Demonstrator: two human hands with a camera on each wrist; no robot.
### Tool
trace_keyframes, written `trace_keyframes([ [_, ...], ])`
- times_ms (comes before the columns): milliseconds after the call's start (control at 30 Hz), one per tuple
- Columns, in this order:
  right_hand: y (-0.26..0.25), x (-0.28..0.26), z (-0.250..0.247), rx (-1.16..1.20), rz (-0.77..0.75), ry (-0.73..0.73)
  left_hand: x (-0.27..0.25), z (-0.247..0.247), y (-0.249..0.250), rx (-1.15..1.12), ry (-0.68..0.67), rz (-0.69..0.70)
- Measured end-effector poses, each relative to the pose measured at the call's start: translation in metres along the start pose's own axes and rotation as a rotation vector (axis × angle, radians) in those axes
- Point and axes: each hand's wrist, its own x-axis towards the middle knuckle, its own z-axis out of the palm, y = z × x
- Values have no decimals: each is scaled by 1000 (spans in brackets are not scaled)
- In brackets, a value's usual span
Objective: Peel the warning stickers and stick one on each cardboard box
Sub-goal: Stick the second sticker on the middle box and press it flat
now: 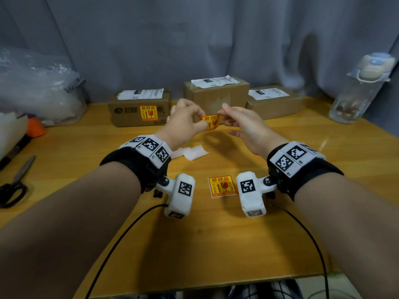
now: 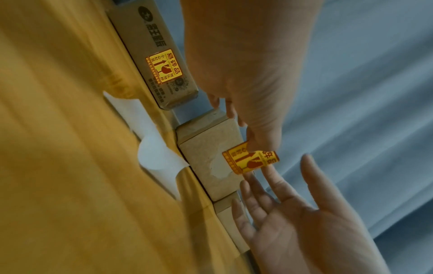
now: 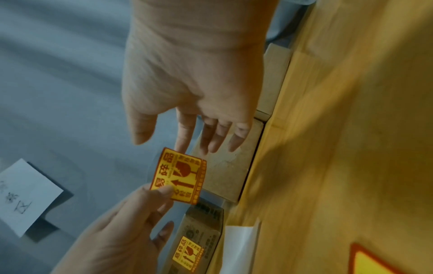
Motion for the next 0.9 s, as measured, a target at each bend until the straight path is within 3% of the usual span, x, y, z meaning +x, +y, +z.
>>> trace_keyframes([
  [233,1,24,-4,-186,-112,36,28,-4,-1,-79,0,-85],
  [433,9,63,-22,-374,-98,286,53,1,-15,-136,189,-202],
  [567,9,75,-34,-408,-28,291,66,8,-19,-191,49,-236],
  [700,16,94,-33,-410,-31,271,83,16,-28,-188,-58,-168],
  [900,25,106,-28,-323,-27,247,89,10,-39,-124,-13,-143],
])
